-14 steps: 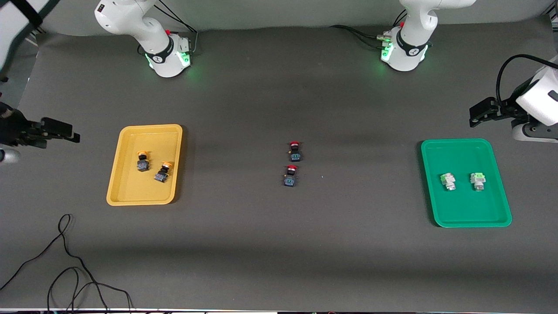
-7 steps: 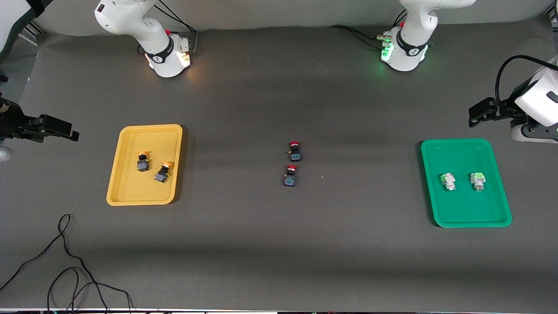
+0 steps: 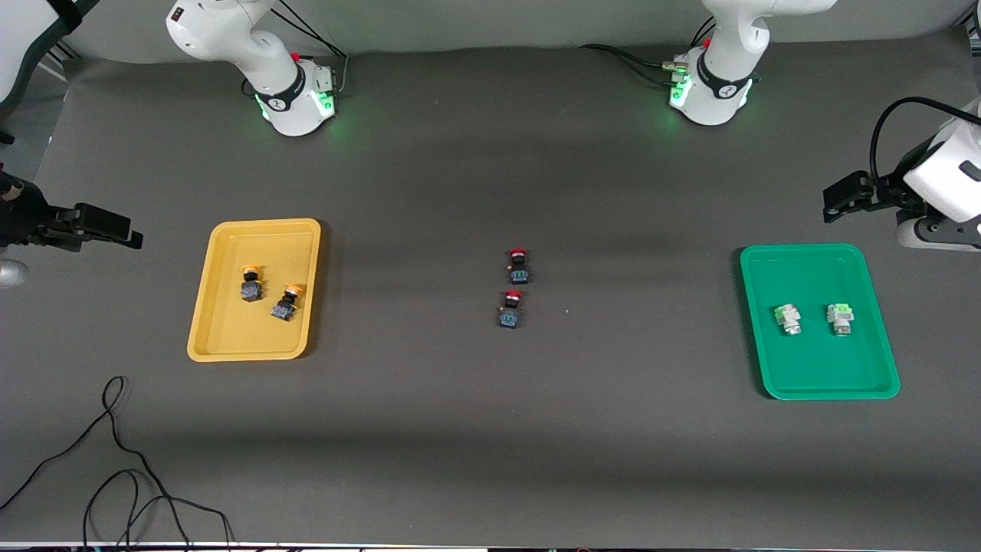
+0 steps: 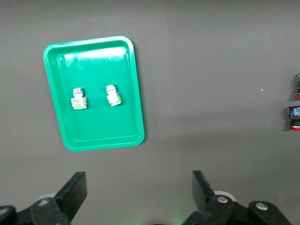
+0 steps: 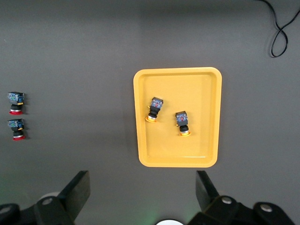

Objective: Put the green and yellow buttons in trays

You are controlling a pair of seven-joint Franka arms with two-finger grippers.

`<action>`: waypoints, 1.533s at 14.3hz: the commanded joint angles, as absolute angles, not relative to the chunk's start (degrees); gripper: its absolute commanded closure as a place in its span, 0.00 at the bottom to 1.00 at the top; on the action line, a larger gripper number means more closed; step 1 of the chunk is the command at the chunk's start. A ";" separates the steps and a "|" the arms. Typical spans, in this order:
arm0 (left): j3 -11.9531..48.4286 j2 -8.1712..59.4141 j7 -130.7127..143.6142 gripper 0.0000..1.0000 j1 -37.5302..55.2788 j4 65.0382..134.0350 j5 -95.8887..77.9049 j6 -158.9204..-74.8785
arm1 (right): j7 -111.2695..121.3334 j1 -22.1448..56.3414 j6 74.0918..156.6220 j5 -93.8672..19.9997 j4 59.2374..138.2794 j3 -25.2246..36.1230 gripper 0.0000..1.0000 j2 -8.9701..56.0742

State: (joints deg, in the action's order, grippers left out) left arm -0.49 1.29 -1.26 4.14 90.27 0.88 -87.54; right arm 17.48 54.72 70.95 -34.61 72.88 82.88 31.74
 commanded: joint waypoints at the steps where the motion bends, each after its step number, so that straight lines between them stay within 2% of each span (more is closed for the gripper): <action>1: -0.35 0.00 -1.05 0.00 4.13 91.32 0.70 -87.28 | 15.30 49.41 70.14 -30.08 69.45 75.62 0.00 29.63; 4: -0.35 0.09 -1.05 0.00 4.13 91.32 0.70 -87.19 | 11.35 41.34 70.14 -24.54 67.42 62.45 0.00 25.15; 8: -0.35 0.00 -0.88 0.00 4.22 91.23 0.70 -87.19 | 9.41 26.93 70.31 -13.57 67.41 40.31 0.00 18.74; 14: -0.35 0.09 -0.97 0.00 4.39 91.41 0.79 -87.36 | 6.25 7.41 71.19 -2.12 69.08 11.20 0.00 13.89; 16: -0.35 0.09 -0.97 0.00 4.39 91.41 0.79 -87.36 | 3.97 3.71 72.67 -1.15 71.79 5.82 0.00 11.79; 18: -0.35 0.17 -0.97 0.00 4.48 91.41 0.79 -87.36 | 2.90 0.98 78.19 -0.79 80.28 1.78 0.00 5.92; 20: -0.35 0.18 -0.97 0.00 4.48 91.49 0.79 -87.45 | 2.90 0.88 84.26 -0.44 88.73 1.41 0.00 0.81; 22: -0.35 0.18 -0.97 0.00 4.48 91.49 0.79 -87.45 | 2.90 1.32 85.43 0.78 90.26 1.32 0.00 0.26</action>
